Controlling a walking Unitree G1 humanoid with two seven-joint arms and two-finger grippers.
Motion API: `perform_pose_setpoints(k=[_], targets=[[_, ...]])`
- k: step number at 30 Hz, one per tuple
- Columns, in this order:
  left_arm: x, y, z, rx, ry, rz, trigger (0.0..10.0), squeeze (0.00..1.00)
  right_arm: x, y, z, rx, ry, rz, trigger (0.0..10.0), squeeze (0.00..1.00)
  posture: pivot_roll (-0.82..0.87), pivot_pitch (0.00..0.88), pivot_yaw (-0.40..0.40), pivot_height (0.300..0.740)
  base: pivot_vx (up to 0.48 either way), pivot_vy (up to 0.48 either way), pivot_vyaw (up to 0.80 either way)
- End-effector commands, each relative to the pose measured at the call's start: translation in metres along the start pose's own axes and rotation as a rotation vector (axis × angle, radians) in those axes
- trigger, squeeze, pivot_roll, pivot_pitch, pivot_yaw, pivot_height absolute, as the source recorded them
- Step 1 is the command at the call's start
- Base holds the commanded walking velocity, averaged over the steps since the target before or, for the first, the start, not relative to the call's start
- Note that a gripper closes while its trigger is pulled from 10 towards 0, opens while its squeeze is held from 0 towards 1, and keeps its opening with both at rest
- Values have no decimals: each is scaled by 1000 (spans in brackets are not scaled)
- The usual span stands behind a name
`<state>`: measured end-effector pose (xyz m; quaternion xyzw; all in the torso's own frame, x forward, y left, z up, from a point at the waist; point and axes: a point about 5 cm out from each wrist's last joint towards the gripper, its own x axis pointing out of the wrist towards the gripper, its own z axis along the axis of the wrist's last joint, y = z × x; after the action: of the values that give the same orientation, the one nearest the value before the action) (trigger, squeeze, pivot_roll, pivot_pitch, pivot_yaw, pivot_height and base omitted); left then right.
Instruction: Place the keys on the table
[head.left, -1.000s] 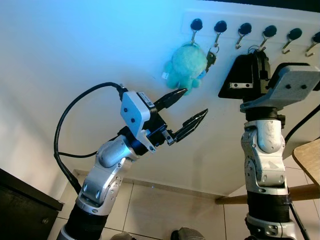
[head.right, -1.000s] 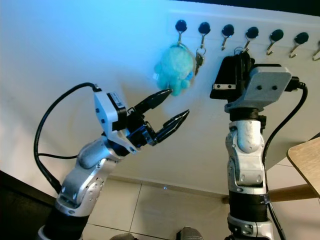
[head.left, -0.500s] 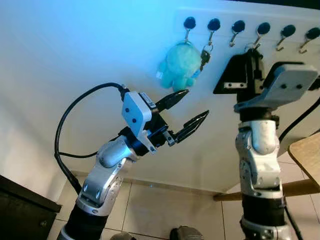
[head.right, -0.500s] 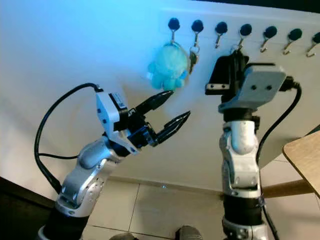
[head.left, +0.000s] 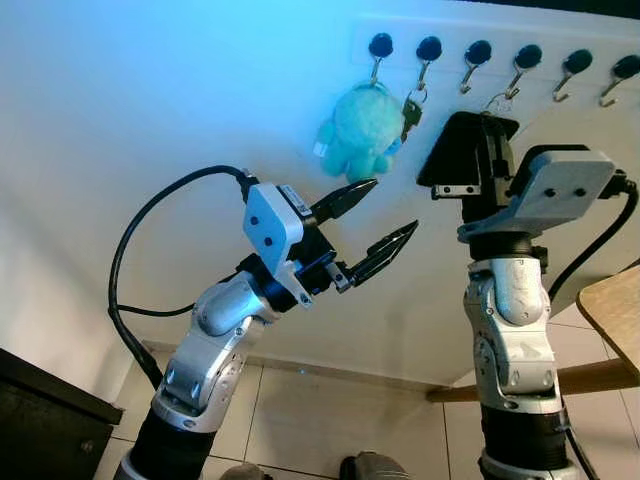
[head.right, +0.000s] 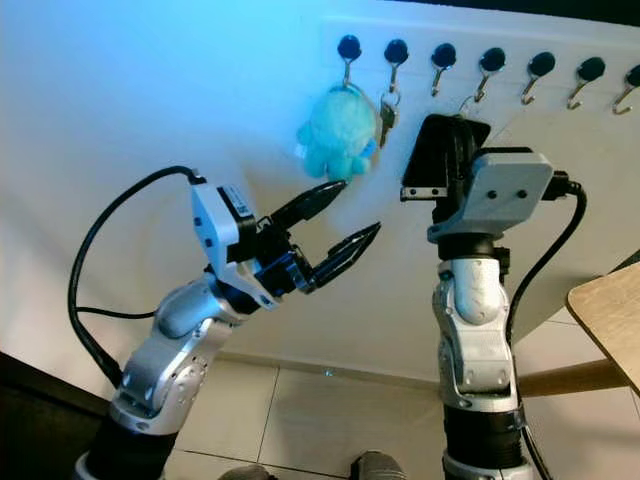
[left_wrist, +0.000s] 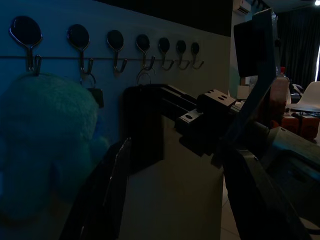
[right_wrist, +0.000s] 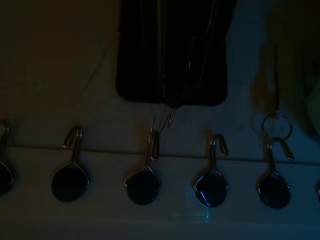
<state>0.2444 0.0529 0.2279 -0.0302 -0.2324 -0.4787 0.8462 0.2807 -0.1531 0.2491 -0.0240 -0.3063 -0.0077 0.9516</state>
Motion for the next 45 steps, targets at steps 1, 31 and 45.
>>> perform_pose_setpoints(k=[1,31,45], targets=[[0,-1,1,21,10,-13,10000,0,1,4,1,5,4,24,10000,0,23,125,-17,740,0,0,0],[1,-2,2,28,4,-21,10000,0,23,26,39,97,-140,168,10000,0,26,116,-15,740,0,0,0],[0,-2,3,30,3,-21,10000,0,34,29,41,135,-121,217,10000,0,30,123,-14,740,0,0,0]])
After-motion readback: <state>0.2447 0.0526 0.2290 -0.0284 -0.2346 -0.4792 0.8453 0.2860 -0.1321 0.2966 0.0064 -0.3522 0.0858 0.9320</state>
